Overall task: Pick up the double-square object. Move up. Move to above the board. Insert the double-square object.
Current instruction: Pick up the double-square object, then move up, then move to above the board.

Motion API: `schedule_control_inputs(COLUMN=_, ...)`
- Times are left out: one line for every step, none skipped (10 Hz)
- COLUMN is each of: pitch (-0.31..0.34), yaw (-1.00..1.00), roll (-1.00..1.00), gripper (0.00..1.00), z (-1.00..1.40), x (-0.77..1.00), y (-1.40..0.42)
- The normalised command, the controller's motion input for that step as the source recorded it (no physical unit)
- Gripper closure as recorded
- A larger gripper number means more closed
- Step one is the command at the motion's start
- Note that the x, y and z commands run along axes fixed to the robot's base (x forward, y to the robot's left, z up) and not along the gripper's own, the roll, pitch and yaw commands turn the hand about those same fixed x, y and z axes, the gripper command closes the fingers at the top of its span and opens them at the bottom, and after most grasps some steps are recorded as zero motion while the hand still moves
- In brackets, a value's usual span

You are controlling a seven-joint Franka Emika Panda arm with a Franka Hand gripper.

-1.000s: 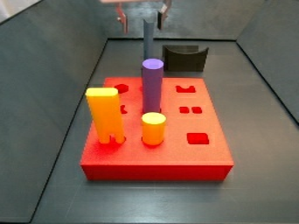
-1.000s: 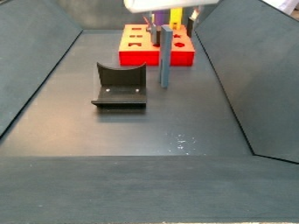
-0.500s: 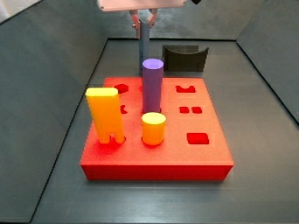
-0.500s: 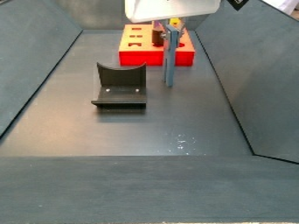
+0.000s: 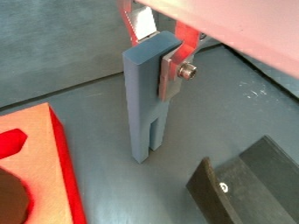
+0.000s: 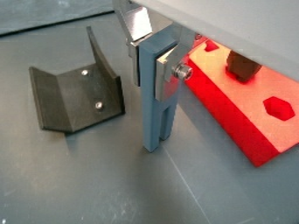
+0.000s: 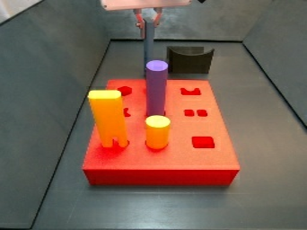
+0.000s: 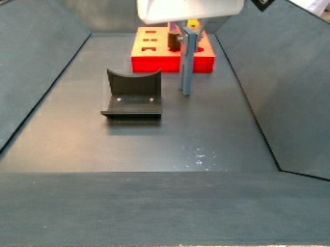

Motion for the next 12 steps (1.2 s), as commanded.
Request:
schedule_control_inputs(pitch=0.000, yaw=0.00, roll=0.00, gripper=1.00, z=0.00, x=0.00, y=0.00)
schedule_control_inputs(pitch=0.000, yaw=0.00, roll=0.00, gripper=1.00, z=0.00, x=0.00, y=0.00)
schedule_control_inputs(pitch=0.000, yaw=0.00, roll=0.00, gripper=1.00, z=0.00, x=0.00, y=0.00)
schedule_control_inputs(pitch=0.000, yaw=0.00, roll=0.00, gripper=1.00, z=0.00, x=0.00, y=0.00)
schedule_control_inputs(pitch=0.000, yaw=0.00, roll=0.00, gripper=1.00, z=0.00, x=0.00, y=0.00)
schedule_control_inputs(pitch=0.000, yaw=0.00, roll=0.00, gripper=1.00, z=0.83, x=0.00, y=0.00)
schedule_control_inputs(pitch=-0.027, yaw=0.02, roll=0.01, gripper=1.00, z=0.80, x=0.05, y=0.06)
schedule_control_inputs(pitch=-0.002, yaw=0.01, roll=0.01, gripper=1.00, z=0.68, x=0.03, y=0.05)
schedule_control_inputs(pitch=0.029, yaw=0.00, roll=0.02, gripper=1.00, z=0.48, x=0.01, y=0.03)
schedule_control_inputs(pitch=0.047, yaw=0.00, roll=0.02, gripper=1.00, z=0.30, x=0.01, y=0.02)
schedule_control_inputs(pitch=0.208, yaw=-0.34, roll=-0.02, gripper=1.00, z=1.00, x=-0.28, y=0.12)
schedule_control_inputs(pitch=0.194, yaw=-0.32, roll=-0.02, gripper=1.00, z=1.00, x=-0.29, y=0.13)
